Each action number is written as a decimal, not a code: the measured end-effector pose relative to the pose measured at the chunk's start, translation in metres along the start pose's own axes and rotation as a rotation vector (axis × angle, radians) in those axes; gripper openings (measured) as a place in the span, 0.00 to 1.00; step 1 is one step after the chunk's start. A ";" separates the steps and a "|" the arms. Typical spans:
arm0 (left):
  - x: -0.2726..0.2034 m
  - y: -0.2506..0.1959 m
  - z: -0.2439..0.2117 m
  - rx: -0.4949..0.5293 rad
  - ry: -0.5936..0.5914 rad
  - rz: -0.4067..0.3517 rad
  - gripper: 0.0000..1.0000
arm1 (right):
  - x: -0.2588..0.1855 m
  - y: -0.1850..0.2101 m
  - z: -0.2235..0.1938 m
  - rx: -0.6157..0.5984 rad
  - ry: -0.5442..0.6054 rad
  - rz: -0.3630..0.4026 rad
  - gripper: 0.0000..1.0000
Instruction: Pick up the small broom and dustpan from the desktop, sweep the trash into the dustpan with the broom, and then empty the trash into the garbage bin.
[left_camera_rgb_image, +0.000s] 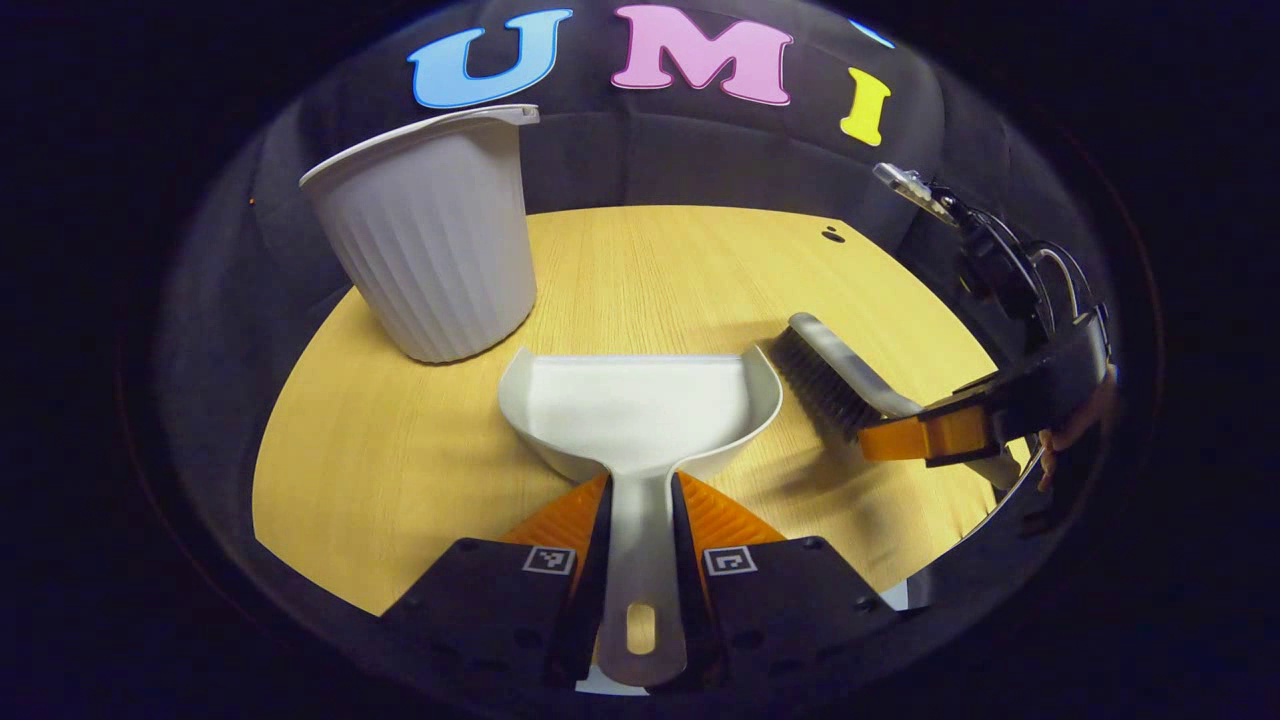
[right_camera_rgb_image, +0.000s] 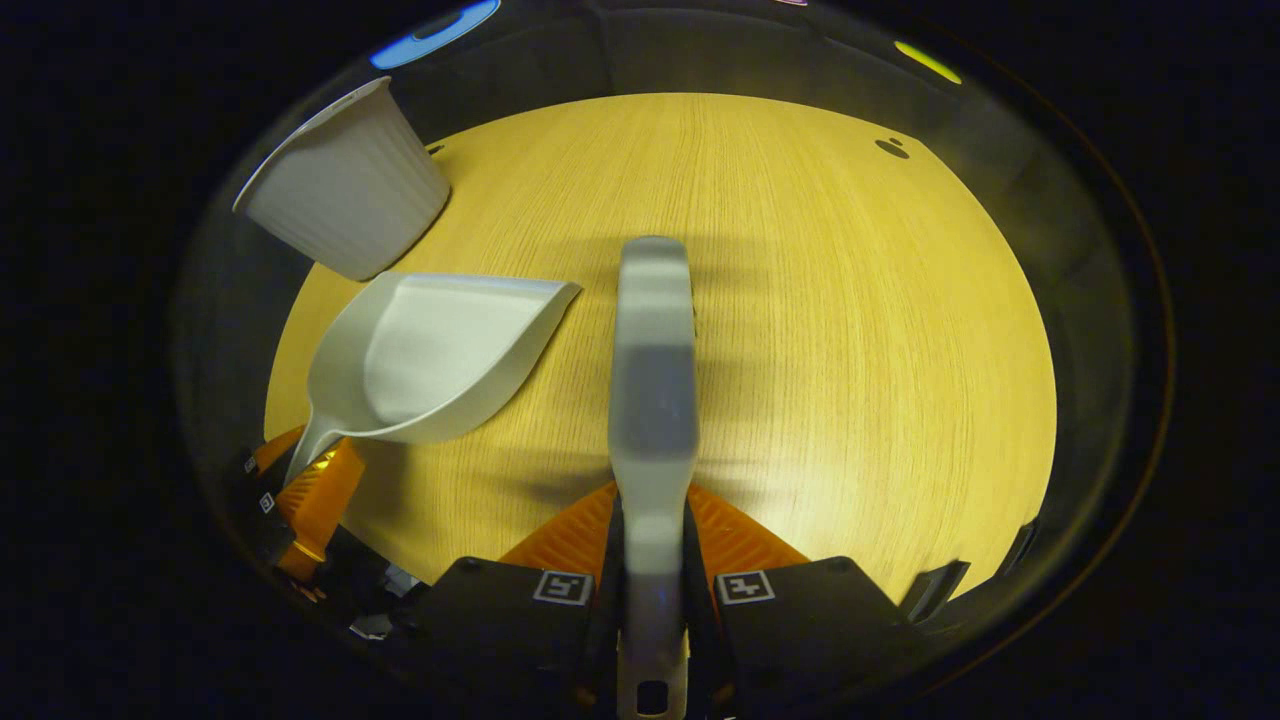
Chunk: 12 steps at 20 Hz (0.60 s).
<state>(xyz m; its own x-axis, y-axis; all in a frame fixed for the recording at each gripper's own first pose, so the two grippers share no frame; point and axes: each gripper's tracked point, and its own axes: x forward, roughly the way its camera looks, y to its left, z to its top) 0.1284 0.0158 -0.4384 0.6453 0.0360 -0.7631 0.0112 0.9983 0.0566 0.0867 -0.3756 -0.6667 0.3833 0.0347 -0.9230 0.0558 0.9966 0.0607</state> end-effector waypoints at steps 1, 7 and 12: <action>0.002 0.000 -0.003 -0.013 0.018 0.001 0.31 | 0.002 0.001 -0.001 -0.014 0.010 -0.008 0.31; 0.019 -0.004 -0.033 -0.115 0.229 -0.062 0.31 | 0.013 0.003 -0.004 -0.015 0.054 -0.011 0.32; 0.016 -0.011 -0.028 -0.149 0.270 -0.131 0.34 | 0.009 0.005 -0.002 0.019 0.054 0.002 0.39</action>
<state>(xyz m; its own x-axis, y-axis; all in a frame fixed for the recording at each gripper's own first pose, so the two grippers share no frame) 0.1169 0.0063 -0.4690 0.4200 -0.1020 -0.9018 -0.0442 0.9902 -0.1326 0.0887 -0.3705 -0.6759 0.3331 0.0411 -0.9420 0.0728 0.9949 0.0692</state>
